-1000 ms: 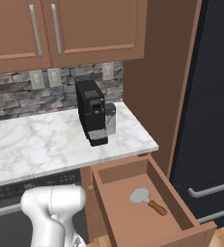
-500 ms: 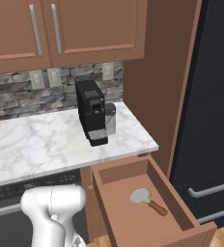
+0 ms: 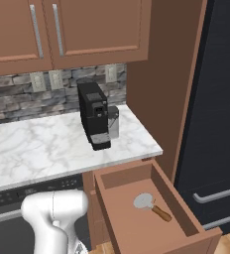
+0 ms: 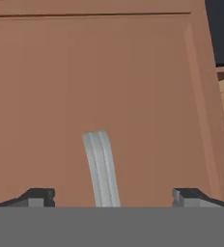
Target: Take the pizza cutter from the drawer on the left and place it on the dining counter for cutting.
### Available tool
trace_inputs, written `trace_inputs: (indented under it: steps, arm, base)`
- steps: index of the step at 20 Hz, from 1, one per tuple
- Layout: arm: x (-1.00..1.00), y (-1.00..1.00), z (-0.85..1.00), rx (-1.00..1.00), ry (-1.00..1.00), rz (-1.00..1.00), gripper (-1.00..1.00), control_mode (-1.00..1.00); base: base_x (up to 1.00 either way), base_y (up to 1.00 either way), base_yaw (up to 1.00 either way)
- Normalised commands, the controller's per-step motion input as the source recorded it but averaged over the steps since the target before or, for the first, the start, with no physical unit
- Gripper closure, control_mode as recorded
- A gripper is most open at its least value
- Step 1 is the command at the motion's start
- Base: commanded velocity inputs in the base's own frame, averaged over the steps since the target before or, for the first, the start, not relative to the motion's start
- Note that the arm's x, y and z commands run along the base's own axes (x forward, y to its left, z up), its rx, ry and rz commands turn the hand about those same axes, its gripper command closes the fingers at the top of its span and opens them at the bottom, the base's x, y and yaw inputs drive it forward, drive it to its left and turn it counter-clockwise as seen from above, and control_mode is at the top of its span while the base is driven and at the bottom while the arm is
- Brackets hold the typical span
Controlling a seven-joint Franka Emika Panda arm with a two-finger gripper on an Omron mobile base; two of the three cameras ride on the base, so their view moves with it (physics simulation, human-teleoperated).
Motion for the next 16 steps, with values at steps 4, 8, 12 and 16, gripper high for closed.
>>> trace_inputs:
  steps: [4,8,12,16]
  arm:
    - [-0.71,-0.88,0.05,0.0,-0.03,0.02,-1.0,-1.0]
    - [-0.33,-0.63,0.77,0.01,0.0,0.0,-1.0,-1.0]
    - [-0.17,-0.12,0.89,0.0,0.0,0.0,-1.0,-1.0]
    - [-0.09,0.1,0.98,0.0,0.0,0.0,-1.0,-1.0]
  base:
    - [0.0,0.0,0.0]
    - [0.0,0.0,0.0]
    - [0.0,0.0,0.0]
    - [0.0,0.0,0.0]
